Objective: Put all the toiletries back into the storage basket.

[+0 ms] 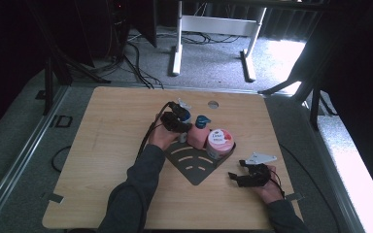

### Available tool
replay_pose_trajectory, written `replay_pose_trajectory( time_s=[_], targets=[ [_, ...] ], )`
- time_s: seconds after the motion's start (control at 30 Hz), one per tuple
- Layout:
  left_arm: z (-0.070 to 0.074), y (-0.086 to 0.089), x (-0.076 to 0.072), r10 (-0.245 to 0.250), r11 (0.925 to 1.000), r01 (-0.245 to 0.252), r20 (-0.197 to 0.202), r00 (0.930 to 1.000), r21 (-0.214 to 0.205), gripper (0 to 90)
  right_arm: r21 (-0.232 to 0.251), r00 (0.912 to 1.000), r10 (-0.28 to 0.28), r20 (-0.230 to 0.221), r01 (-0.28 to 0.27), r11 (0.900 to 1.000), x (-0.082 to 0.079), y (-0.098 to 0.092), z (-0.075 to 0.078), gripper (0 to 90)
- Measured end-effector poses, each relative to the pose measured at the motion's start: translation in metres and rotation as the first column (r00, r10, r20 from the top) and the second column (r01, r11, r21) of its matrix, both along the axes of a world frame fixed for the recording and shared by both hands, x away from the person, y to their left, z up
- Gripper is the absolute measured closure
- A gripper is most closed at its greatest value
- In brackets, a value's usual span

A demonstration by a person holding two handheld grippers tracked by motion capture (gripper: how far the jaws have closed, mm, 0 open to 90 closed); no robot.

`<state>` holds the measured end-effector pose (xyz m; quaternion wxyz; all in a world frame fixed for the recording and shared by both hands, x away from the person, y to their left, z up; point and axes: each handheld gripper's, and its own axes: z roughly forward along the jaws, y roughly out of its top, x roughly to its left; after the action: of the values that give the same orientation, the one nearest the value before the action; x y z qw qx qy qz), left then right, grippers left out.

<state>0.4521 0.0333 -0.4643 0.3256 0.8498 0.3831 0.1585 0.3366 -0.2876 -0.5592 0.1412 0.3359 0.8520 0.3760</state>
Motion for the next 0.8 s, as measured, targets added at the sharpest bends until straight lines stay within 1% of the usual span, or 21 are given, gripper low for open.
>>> replay_pose_trajectory(
  time_s=[0.2, 0.3, 0.47, 0.67, 0.7, 0.8],
  targets=[
    [-0.0018, 0.0009, 0.0020, 0.001, 0.9999, -0.001, -0.010, 0.9999, -0.012, 55.0, 0.001, 1.0000, 0.001, -0.001, -0.001, 1.0000, 0.0001, -0.0001, 0.0000, 25.9],
    [-0.0019, 0.0007, 0.0025, -0.002, 0.9999, 0.002, -0.011, 0.9999, -0.012, 54.8, 0.001, 1.0000, 0.000, 0.000, 0.000, 1.0000, 0.0000, 0.0000, 0.0000, 26.0],
    [-0.0031, 0.0009, 0.0037, 0.000, 0.9997, -0.001, -0.015, 0.9999, -0.024, 54.2, -0.001, 1.0000, 0.000, 0.000, 0.000, 1.0000, -0.0001, 0.0000, 0.0000, 25.9],
    [-0.0034, 0.0005, 0.0037, 0.002, 0.9996, -0.003, -0.015, 0.9999, -0.027, 53.0, -0.002, 1.0000, -0.001, 0.001, 0.001, 1.0000, -0.0002, 0.0002, 0.0000, 25.9],
    [-0.0026, 0.0017, 0.0037, 0.007, 0.9992, -0.008, -0.016, 0.9998, -0.038, 53.0, -0.002, 1.0000, -0.001, 0.001, 0.001, 1.0000, -0.0002, 0.0002, 0.0000, 25.9],
    [-0.0001, 0.0035, 0.0031, 0.023, 0.9981, -0.024, -0.020, 0.9995, -0.057, 48.1, -0.003, 1.0000, -0.001, 0.002, 0.001, 1.0000, -0.0002, 0.0003, 0.0000, 25.9]
  ],
)
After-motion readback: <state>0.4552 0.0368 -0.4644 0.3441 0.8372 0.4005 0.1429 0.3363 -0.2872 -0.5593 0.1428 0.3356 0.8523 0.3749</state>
